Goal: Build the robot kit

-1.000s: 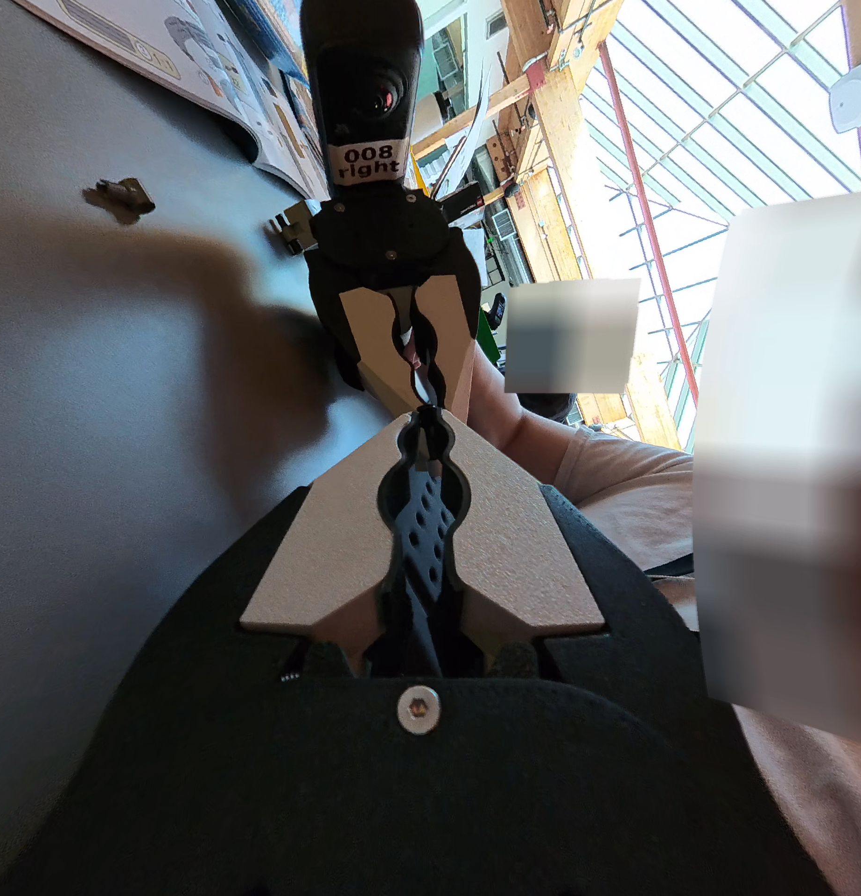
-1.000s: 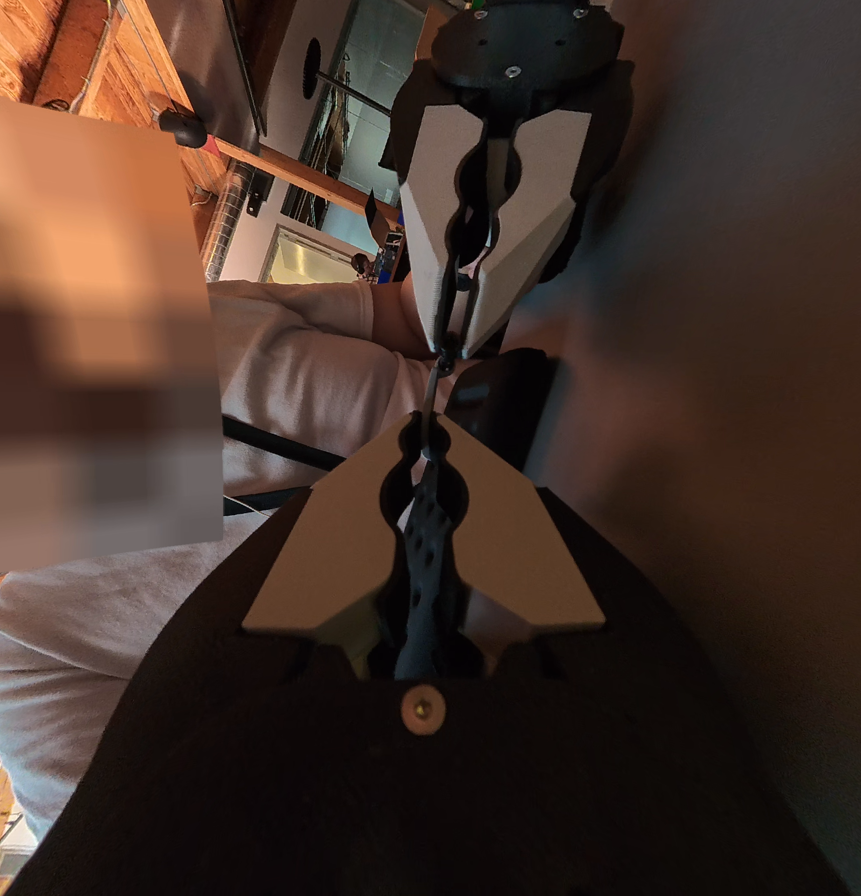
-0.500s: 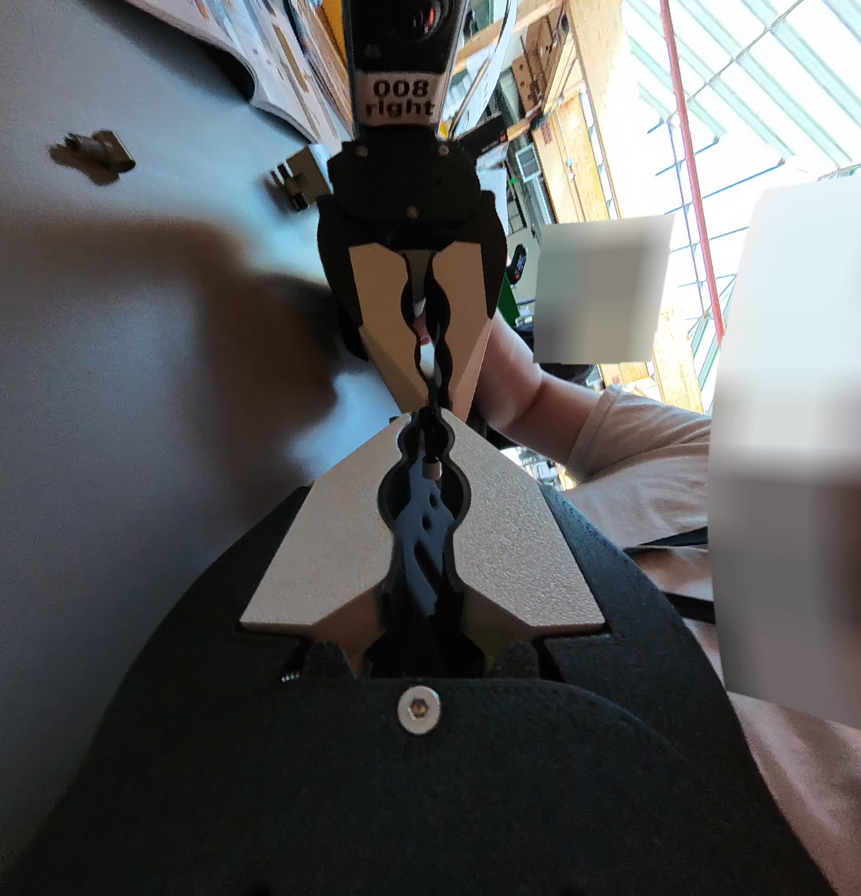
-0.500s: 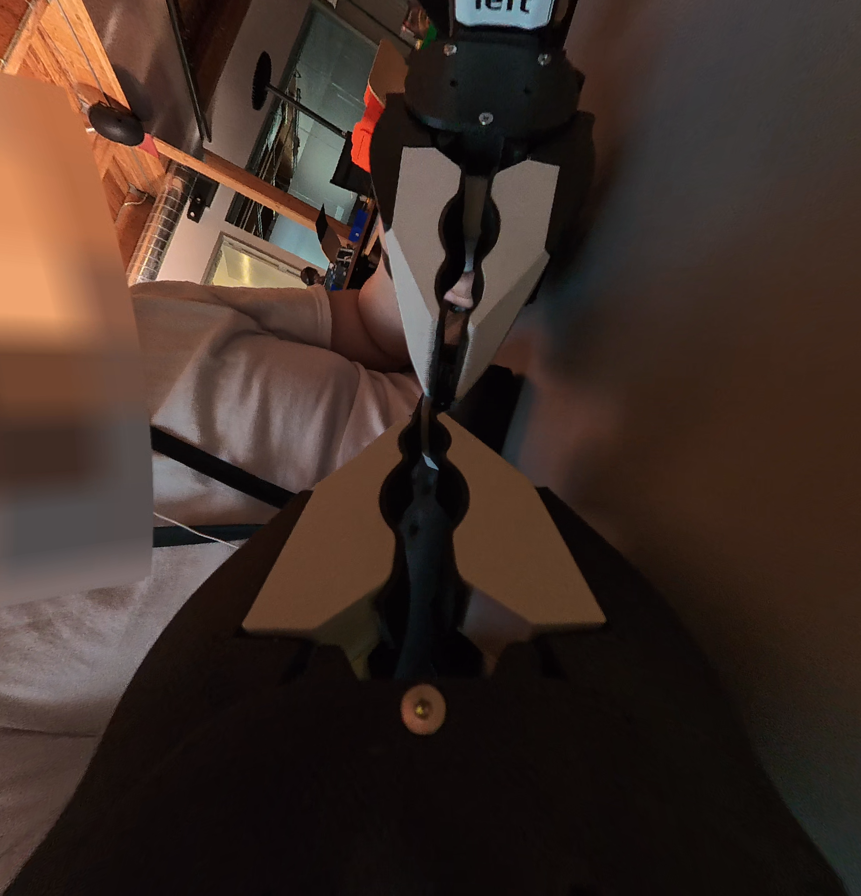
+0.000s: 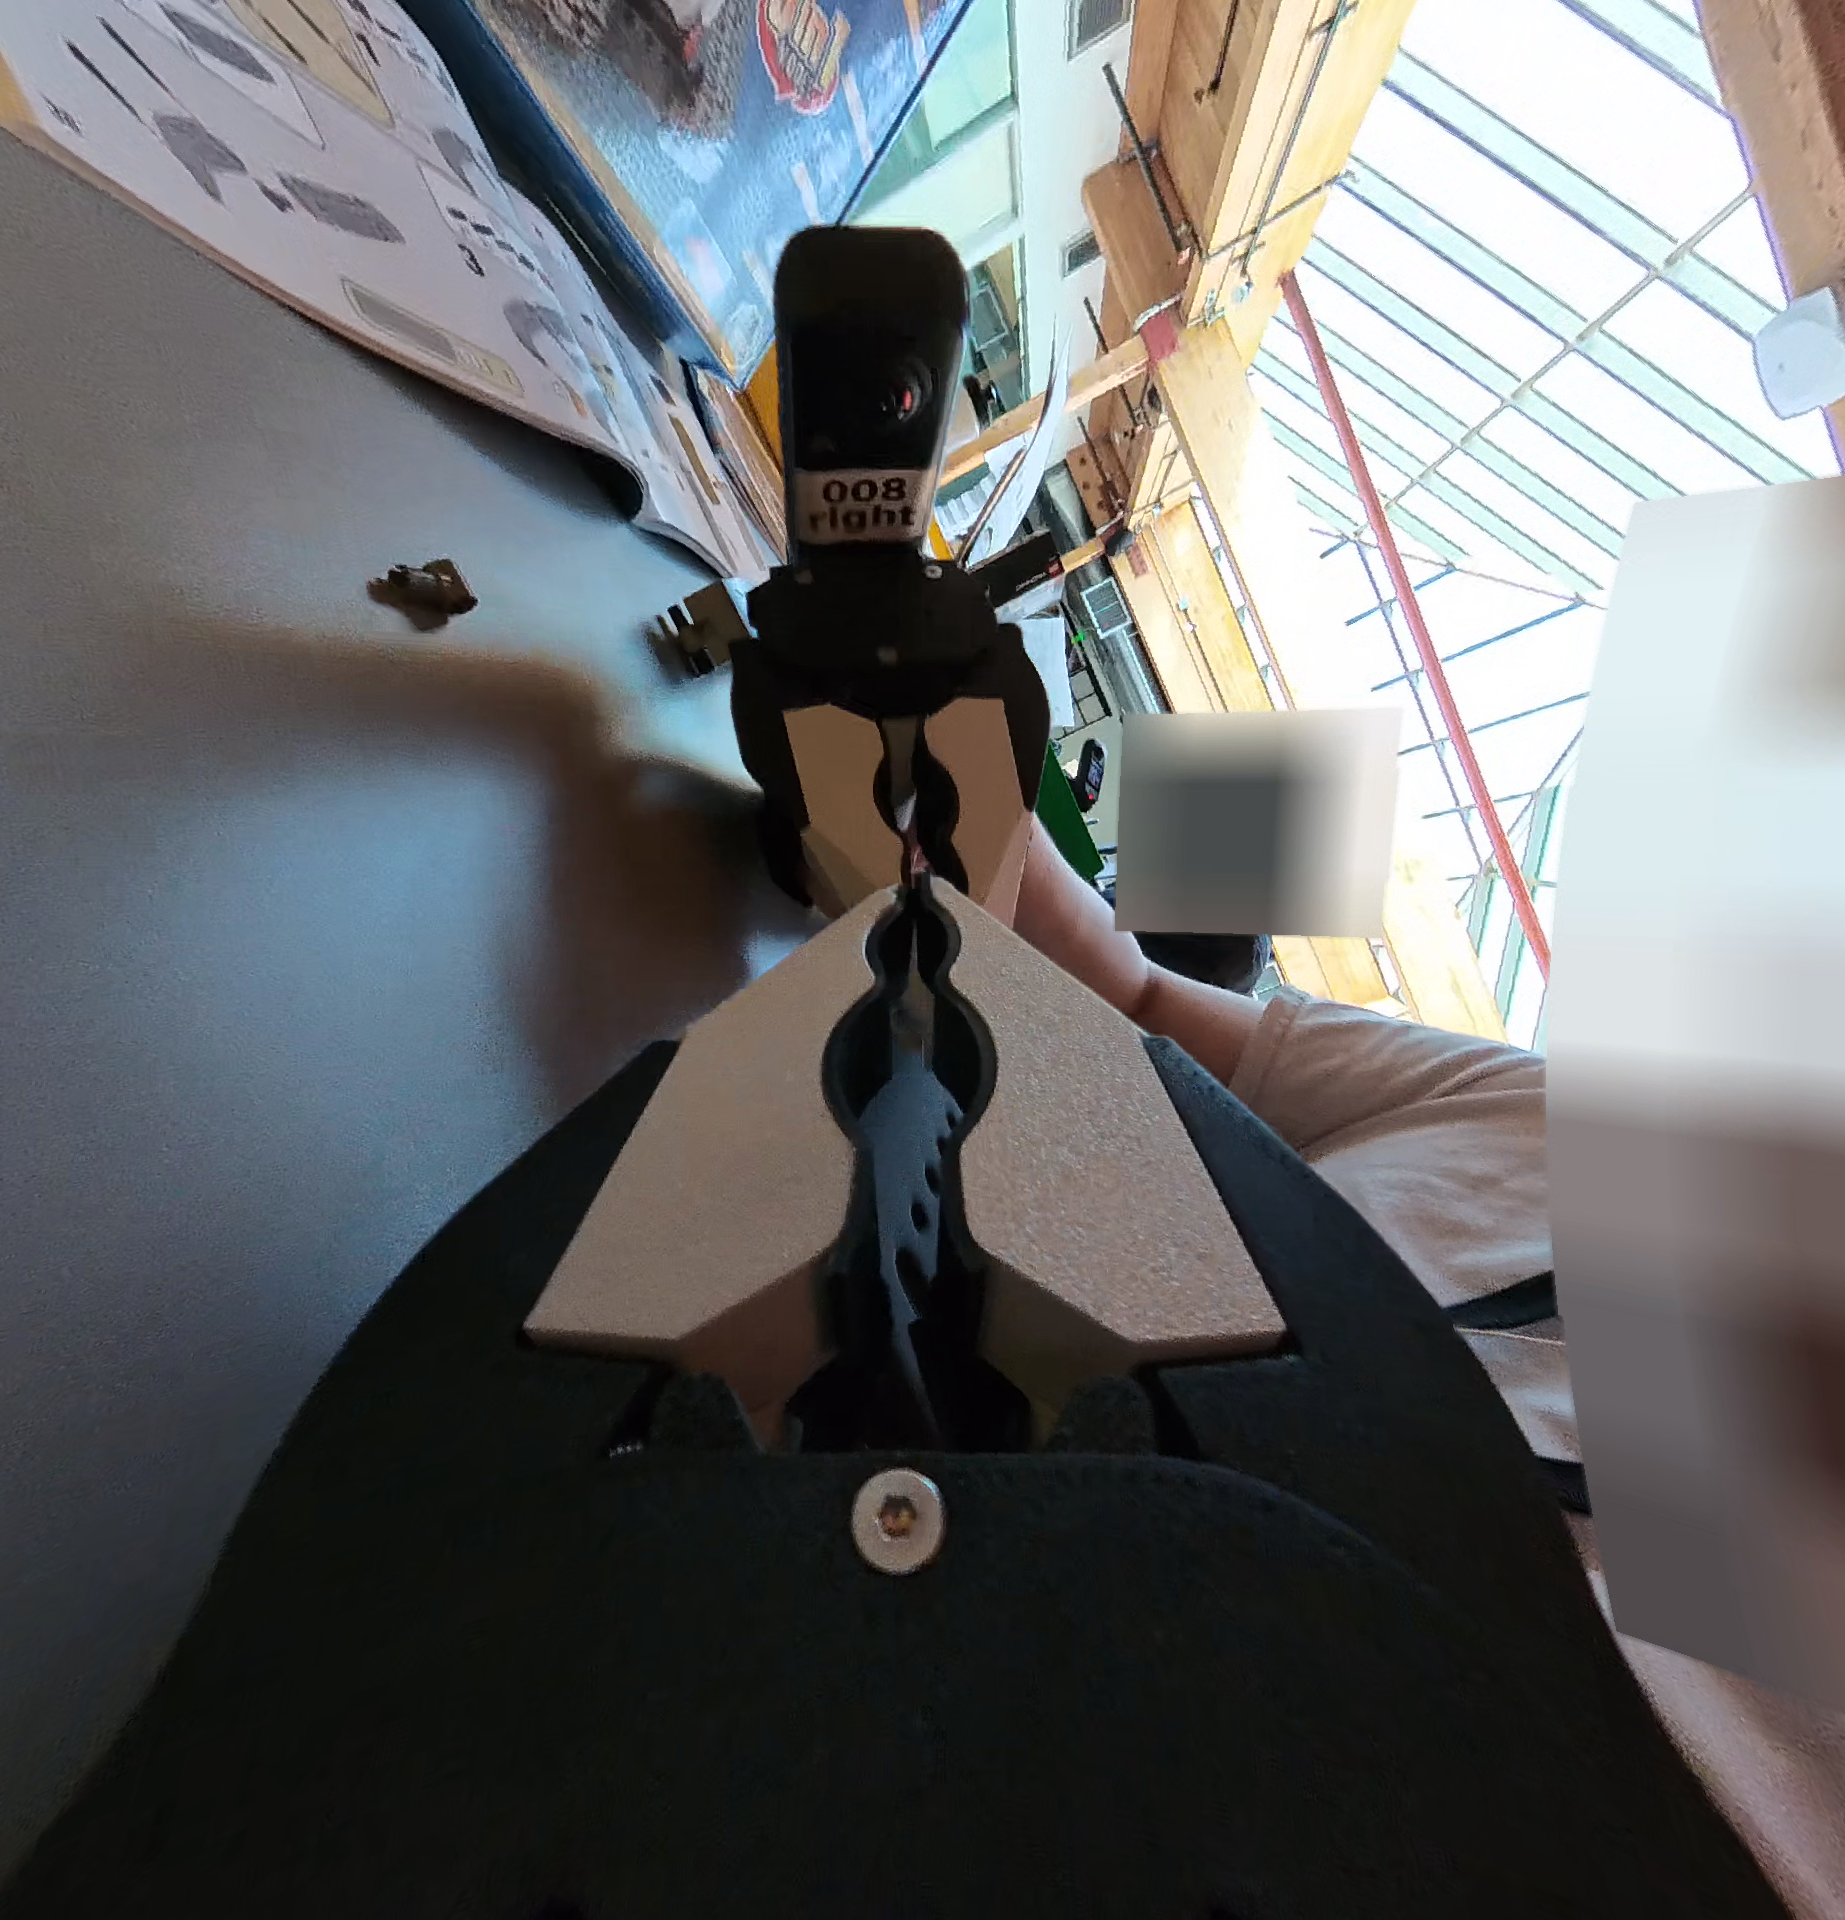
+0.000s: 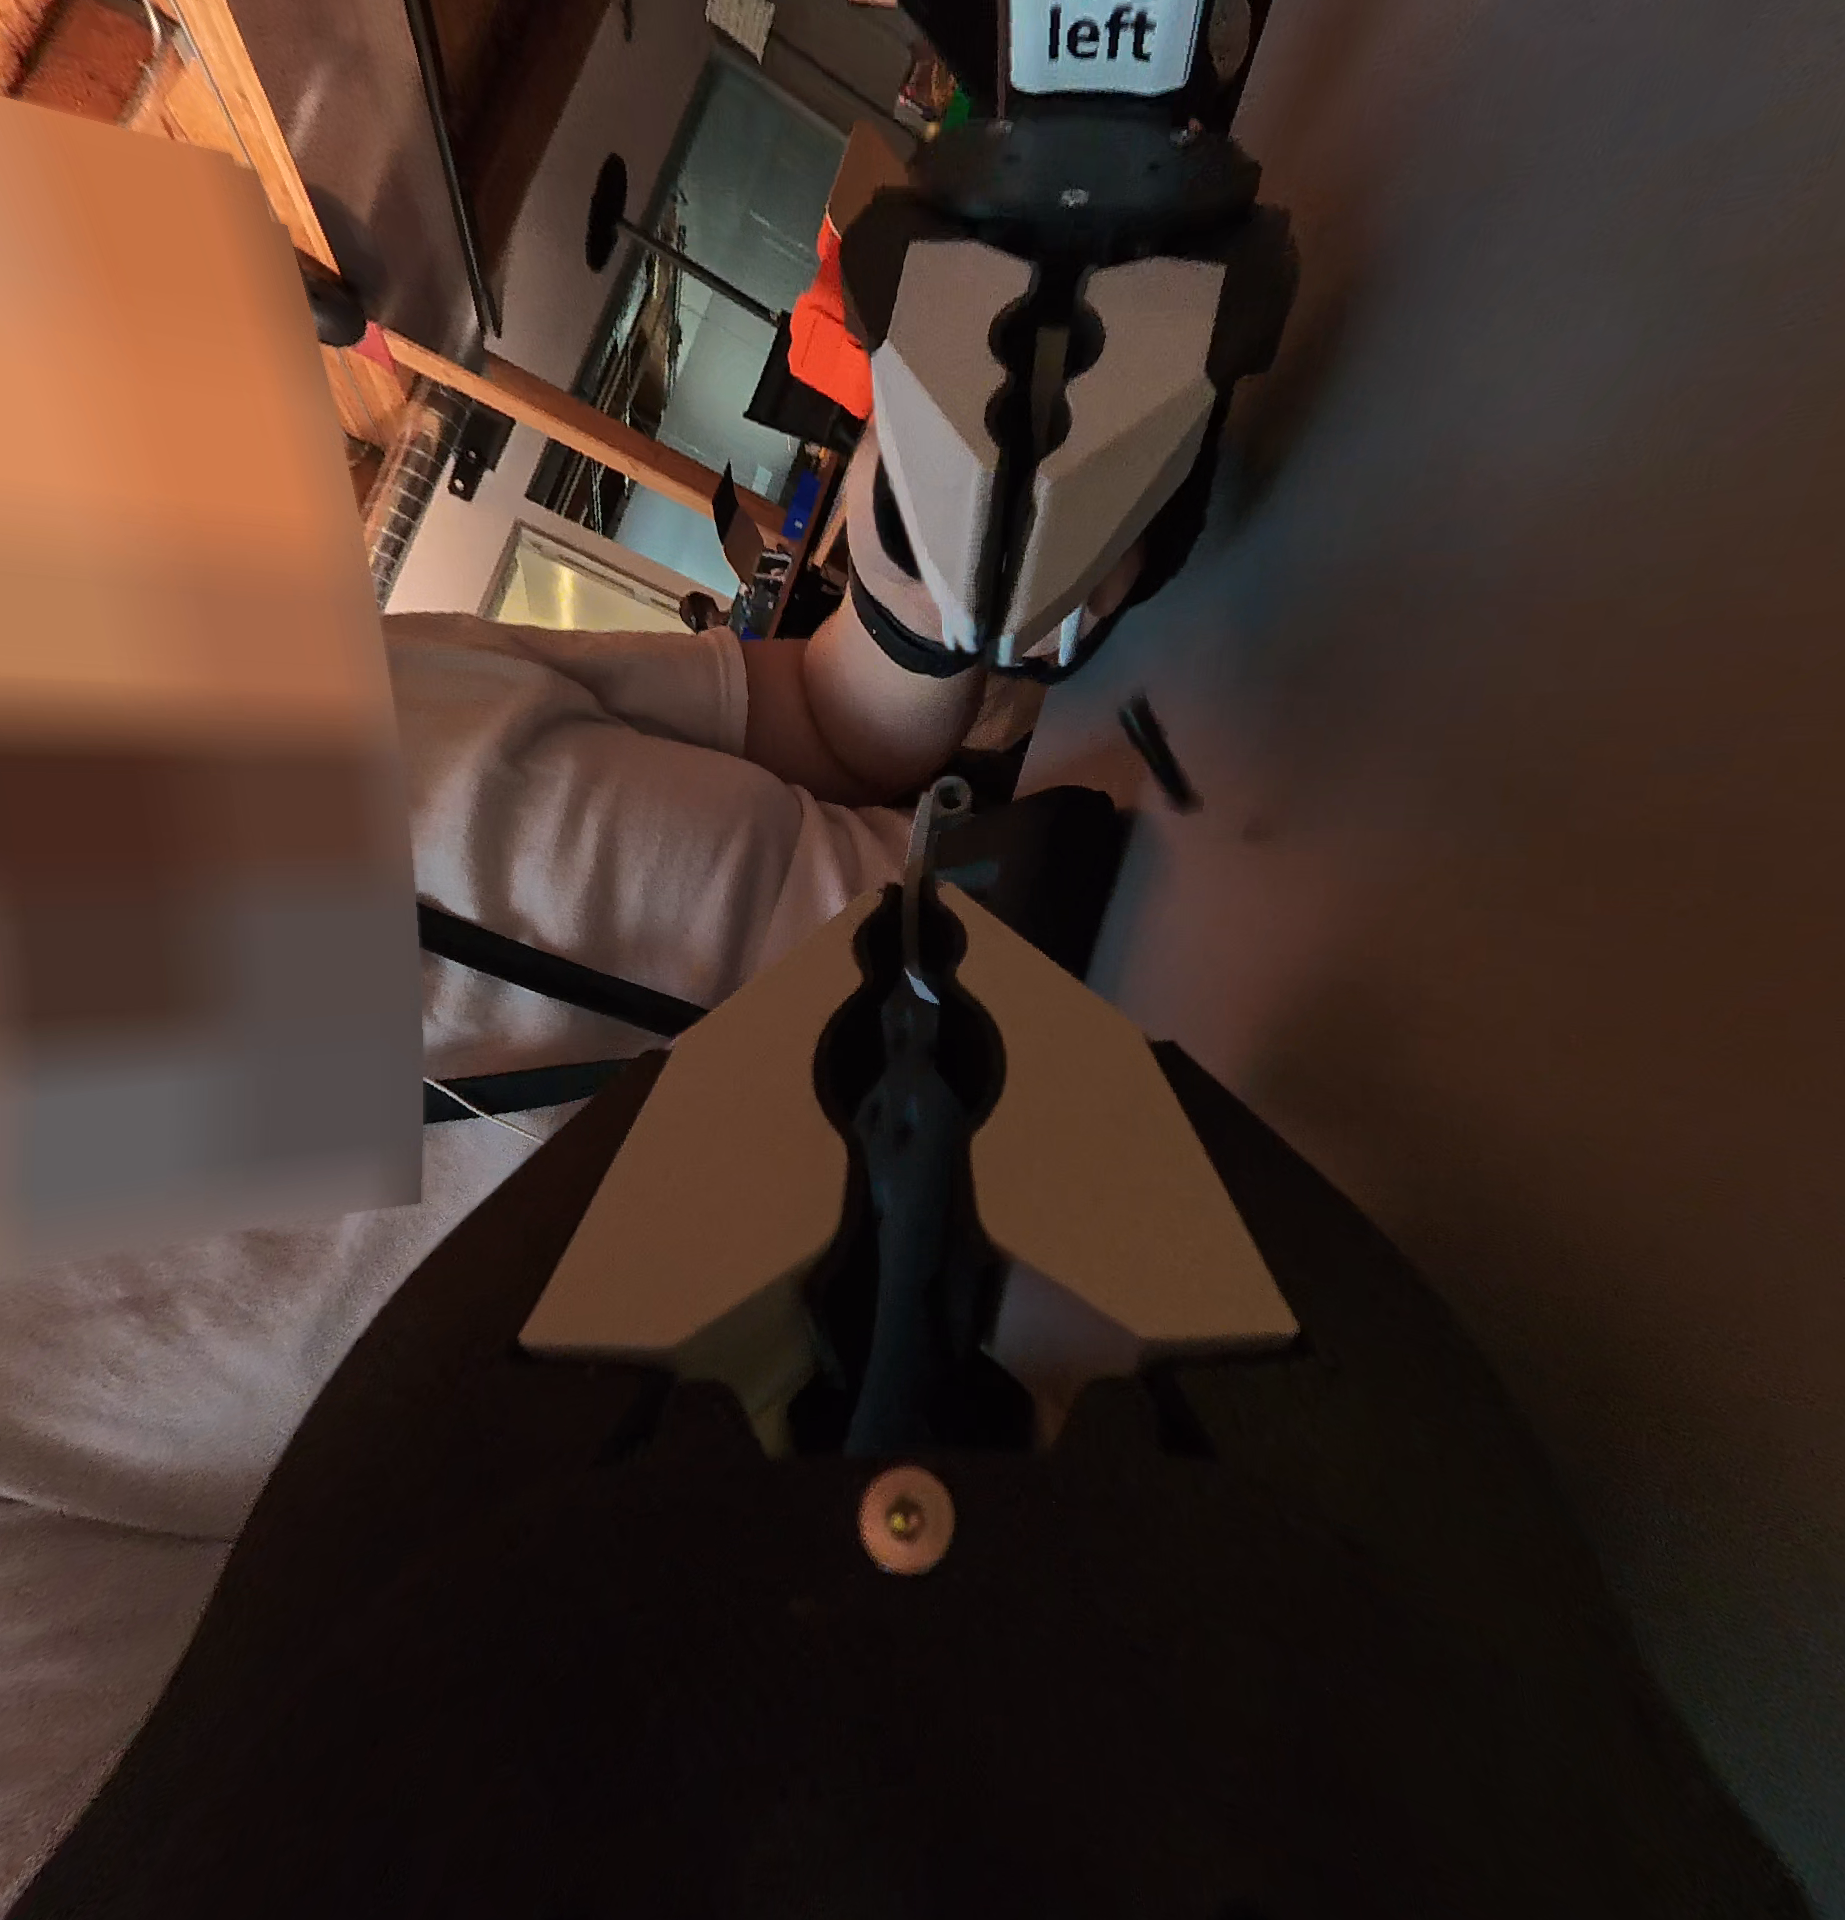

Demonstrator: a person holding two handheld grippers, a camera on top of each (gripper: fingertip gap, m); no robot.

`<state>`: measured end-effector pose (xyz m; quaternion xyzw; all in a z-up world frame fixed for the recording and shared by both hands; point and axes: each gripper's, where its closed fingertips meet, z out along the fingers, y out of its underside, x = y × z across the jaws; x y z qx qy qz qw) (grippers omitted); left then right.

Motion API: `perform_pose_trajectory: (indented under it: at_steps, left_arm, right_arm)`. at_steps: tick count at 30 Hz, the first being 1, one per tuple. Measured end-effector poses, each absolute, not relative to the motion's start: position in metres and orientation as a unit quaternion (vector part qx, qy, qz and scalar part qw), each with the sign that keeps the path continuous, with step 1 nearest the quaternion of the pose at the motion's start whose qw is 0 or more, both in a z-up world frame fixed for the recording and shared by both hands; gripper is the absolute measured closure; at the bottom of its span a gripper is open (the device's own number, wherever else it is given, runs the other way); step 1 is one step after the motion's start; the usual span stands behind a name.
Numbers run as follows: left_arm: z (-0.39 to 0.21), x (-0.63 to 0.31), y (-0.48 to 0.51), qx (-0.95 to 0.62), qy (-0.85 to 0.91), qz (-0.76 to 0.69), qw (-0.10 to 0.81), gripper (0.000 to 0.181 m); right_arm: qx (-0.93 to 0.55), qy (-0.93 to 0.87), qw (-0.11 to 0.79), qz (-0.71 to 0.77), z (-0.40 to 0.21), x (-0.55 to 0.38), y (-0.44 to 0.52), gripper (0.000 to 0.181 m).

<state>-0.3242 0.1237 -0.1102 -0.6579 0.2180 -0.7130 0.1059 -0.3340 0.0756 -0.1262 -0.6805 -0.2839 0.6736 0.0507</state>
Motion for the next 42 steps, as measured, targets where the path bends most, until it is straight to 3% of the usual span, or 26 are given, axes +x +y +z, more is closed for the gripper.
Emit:
perform_pose_trajectory:
  at_steps: [8, 12, 15, 18, 31, 35, 42]
  left_arm:
    - [-0.115, -0.328, 0.139, -0.682, 0.185, -0.696, 0.129, 0.181]
    - [-0.123, -0.35, 0.151, -0.719, 0.276, -0.599, 0.219, 0.181]
    - [-0.146, -0.362, 0.153, -0.769, 0.386, -0.44, 0.255, 0.158]
    - [-0.164, -0.357, 0.139, -0.78, 0.459, -0.359, 0.228, 0.151]
    - [-0.159, -0.305, 0.132, -0.718, 0.538, -0.382, 0.222, 0.143]
    - [-0.172, -0.301, 0.148, -0.718, 0.566, -0.306, 0.265, 0.149]
    - [-0.172, -0.291, 0.135, -0.693, 0.584, -0.336, 0.256, 0.156]
  right_arm:
    - [-0.715, -0.239, 0.054, 0.654, -0.137, -0.331, 0.091, 0.18]
    - [-0.722, -0.232, 0.072, 0.648, -0.138, -0.325, 0.097, 0.18]
    - [-0.709, -0.227, 0.098, 0.661, -0.13, -0.318, 0.106, 0.18]
    - [-0.688, -0.226, 0.127, 0.678, -0.119, -0.313, 0.111, 0.18]
    - [-0.772, -0.207, 0.199, 0.567, -0.111, -0.256, 0.134, 0.181]
    - [-0.78, -0.221, 0.172, 0.56, -0.12, -0.258, 0.127, 0.181]
    - [-0.799, -0.241, 0.108, 0.54, -0.14, -0.265, 0.11, 0.181]
